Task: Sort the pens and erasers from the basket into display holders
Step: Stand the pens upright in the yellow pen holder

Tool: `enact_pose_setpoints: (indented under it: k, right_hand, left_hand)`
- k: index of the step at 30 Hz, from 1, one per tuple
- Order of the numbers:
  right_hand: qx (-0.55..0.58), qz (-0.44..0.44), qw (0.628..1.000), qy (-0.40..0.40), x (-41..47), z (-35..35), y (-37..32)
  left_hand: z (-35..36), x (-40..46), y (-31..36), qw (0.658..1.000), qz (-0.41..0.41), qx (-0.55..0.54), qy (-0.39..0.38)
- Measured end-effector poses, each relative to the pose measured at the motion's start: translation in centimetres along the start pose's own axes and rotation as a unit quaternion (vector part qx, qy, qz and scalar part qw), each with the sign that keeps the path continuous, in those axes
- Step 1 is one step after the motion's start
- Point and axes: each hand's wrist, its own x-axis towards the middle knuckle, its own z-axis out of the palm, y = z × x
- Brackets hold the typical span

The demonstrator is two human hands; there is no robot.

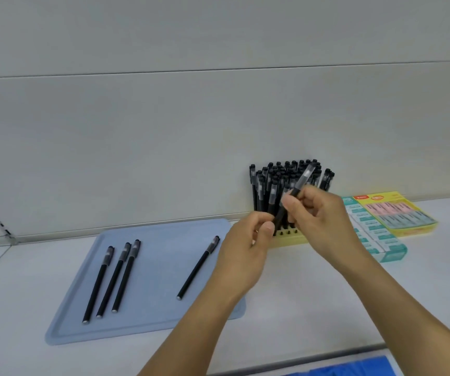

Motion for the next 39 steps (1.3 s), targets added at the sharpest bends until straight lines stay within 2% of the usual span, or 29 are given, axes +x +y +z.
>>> enact_pose_setpoints:
  k: [2,4,7,12,19,25,26,28,29,30,32,33,35,39]
  right_hand:
    - [-0.083,0.013,0.996,0.039,0.6,-1.2,1.1]
    - [-0.156,0.023,0.987,0.031,0.9,-1.7,2.0]
    - [-0.184,0.038,0.982,0.01,1.1,-1.2,2.9]
    - [-0.205,0.048,0.977,-0.018,1.4,-0.1,3.6]
    - [-0.293,0.034,0.955,-0.041,2.2,0.5,3.6]
    - [-0.333,0.125,0.933,-0.055,0.9,0.7,3.7]
    - [-0.335,0.132,0.931,-0.05,0.3,0.7,3.5]
    - [-0.288,0.124,0.947,-0.067,-1.1,1.2,2.9]
    - [-0.229,0.118,0.961,-0.097,-1.9,1.7,2.4]
    - [-0.148,0.117,0.973,-0.135,-2.5,2.3,1.8]
    - [0.03,0.118,0.975,-0.185,-3.4,3.5,0.7]
    - [0.083,0.111,0.974,-0.18,-3.6,3.9,0.4]
    - [0.095,0.095,0.982,-0.133,-3.6,3.7,0.4]
    - [-0.076,0.055,0.995,0.02,-2.3,0.5,2.2]
  left_hand:
    - [-0.5,-0.1,-0.6,0.994,0.016,0.1,0.041]
    - [-1.5,-0.3,-1.5,0.977,0.018,0.206,0.053]
    - [-3.2,-1.2,-3.1,0.94,-0.022,0.336,0.044]
    - [-6.5,-3.2,-5.4,0.899,-0.094,0.422,0.073]
    - [-7.5,-3.7,-6.2,0.907,-0.169,0.384,0.035]
    - [-7.7,-3.0,-5.6,0.894,-0.195,0.403,0.021]
    - [-7.7,-2.8,-5.6,0.902,-0.195,0.384,0.016]
    - [-7.4,-2.4,-5.5,0.949,-0.188,0.254,0.012]
    - [-6.9,-2.3,-5.1,0.97,-0.172,0.172,0.01]
    - [-6.1,-2.2,-4.6,0.983,-0.148,0.111,0.005]
    - [-4.3,-2.1,-3.3,0.994,-0.091,0.061,-0.015]
    - [-3.5,-2.1,-2.7,0.996,-0.07,0.052,-0.023]
    - [-2.8,-1.9,-2.3,0.997,-0.049,0.059,-0.023]
    - [-4.7,-2.1,-3.7,0.972,-0.029,0.233,0.028]
